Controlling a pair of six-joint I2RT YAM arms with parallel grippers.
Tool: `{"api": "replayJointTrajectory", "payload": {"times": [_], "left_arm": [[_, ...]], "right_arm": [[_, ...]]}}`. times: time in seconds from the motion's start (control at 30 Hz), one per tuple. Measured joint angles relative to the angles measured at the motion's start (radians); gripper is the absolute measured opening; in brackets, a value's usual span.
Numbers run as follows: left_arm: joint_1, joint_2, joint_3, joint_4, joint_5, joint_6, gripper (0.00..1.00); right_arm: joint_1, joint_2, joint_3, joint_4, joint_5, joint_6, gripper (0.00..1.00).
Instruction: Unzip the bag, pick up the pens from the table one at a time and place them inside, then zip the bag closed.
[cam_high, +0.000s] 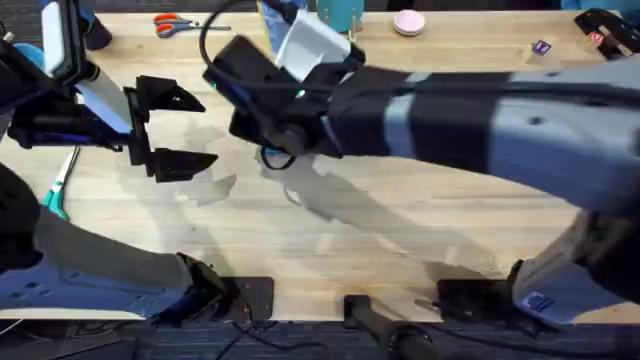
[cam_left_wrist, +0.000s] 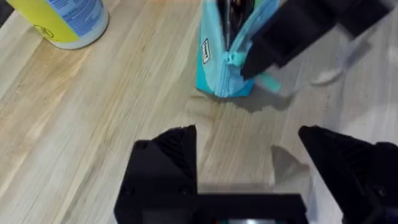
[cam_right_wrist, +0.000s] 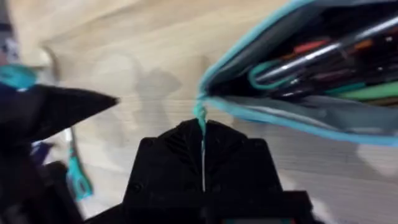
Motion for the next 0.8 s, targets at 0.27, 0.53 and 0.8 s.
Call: {"api": "replayJointTrajectory", "payload": {"times": [0.27,0.53,0.8], "left_arm": [[0.000,0.000,0.000,0.000,0.000,0.000,0.994],[0.000,0.000,0.000,0.000,0.000,0.000,0.994],[0.000,0.000,0.000,0.000,0.000,0.000,0.995]], "right_arm": [[-0.046,-0.059,0.000,-0.003,-0.038,-0.043,0.030],[-0.087,-0.059,0.000,-0.017,-0.115,-0.083,0.030],[-0.088,-0.059,0.000,-0.018,-0.132,-0.116,0.030]]}}
